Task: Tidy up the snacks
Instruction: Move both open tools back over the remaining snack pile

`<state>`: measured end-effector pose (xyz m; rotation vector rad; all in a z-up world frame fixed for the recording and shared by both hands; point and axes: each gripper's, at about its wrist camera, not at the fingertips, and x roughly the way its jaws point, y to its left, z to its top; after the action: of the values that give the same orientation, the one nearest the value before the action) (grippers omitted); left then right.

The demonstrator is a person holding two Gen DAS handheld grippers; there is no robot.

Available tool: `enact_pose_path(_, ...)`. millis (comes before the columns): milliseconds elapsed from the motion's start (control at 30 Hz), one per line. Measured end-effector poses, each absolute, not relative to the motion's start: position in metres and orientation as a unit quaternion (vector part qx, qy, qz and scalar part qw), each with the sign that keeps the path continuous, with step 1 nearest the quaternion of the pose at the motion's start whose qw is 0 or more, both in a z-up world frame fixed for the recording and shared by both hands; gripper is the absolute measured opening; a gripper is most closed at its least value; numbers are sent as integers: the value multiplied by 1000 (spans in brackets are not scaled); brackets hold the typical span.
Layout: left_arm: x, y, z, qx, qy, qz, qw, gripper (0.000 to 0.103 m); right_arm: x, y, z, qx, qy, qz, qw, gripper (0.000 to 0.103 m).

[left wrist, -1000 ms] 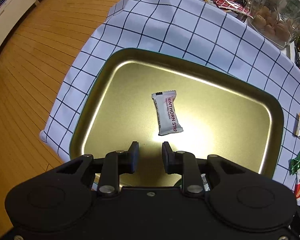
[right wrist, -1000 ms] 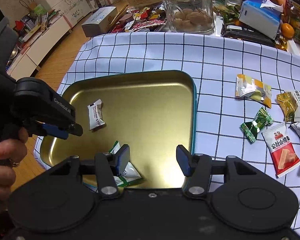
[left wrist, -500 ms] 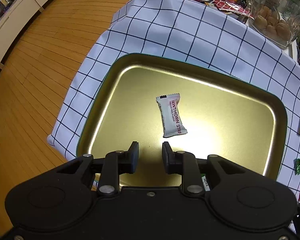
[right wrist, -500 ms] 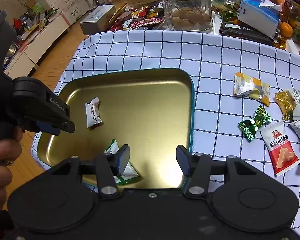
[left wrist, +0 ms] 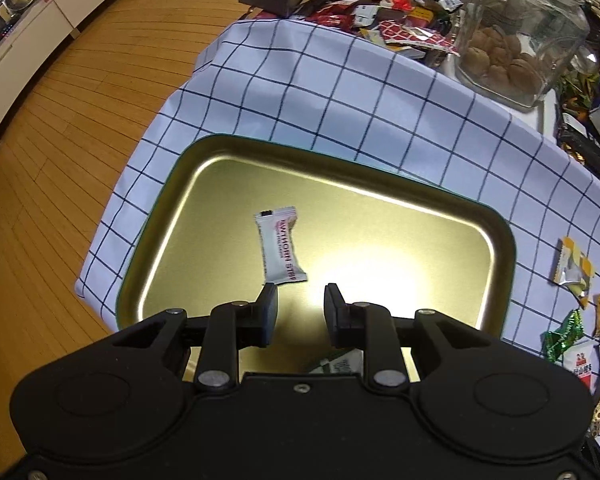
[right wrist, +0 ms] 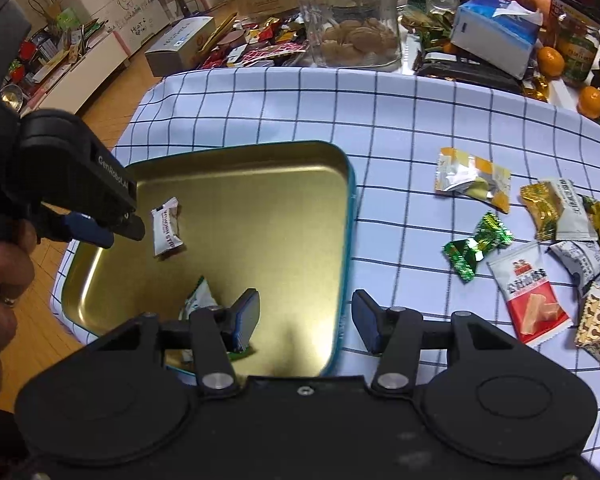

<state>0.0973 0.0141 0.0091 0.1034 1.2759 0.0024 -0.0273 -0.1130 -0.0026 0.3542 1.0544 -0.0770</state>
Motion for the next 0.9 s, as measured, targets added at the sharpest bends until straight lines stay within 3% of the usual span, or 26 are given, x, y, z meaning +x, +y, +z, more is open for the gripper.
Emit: enact_pose_path(900, 57, -133, -1, 141, 588, -130, 785, 33, -113, -287, -6, 221, 490, -210, 817, 54)
